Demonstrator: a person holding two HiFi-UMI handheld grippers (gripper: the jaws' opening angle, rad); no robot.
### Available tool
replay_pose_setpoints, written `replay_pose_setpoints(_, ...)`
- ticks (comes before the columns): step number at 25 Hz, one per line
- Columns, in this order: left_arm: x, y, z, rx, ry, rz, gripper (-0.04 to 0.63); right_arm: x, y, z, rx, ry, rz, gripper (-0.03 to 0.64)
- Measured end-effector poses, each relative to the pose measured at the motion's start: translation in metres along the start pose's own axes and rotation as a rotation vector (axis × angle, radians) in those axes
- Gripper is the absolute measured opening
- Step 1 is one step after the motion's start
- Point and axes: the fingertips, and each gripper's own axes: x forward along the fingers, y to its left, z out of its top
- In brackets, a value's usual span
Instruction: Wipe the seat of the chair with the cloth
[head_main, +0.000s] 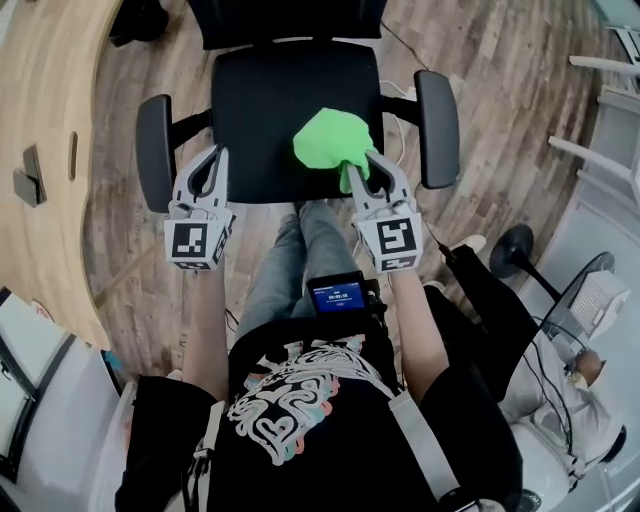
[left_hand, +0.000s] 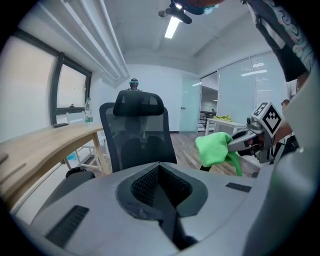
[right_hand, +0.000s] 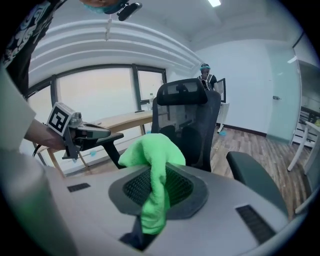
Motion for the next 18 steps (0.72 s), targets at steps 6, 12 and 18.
replay_pose_setpoints(6, -0.022, -0.007, 0.039, 0.005, -0.039, 0.013, 0.002, -0.032, -0.011, 0.027, -0.006, -0.052, -0.032, 0.057)
replay_pose_setpoints(12, -0.038, -0.023, 0.096, 0.055, -0.121, 0.006, 0.002, -0.064, -0.013, 0.068, -0.028, -0.127, -0.055, 0.057)
replay_pose_setpoints(18, -0.062, -0.03, 0.126, 0.08, -0.165, 0.018, 0.002, -0.098, -0.011, 0.092, -0.037, -0.174, -0.081, 0.057)
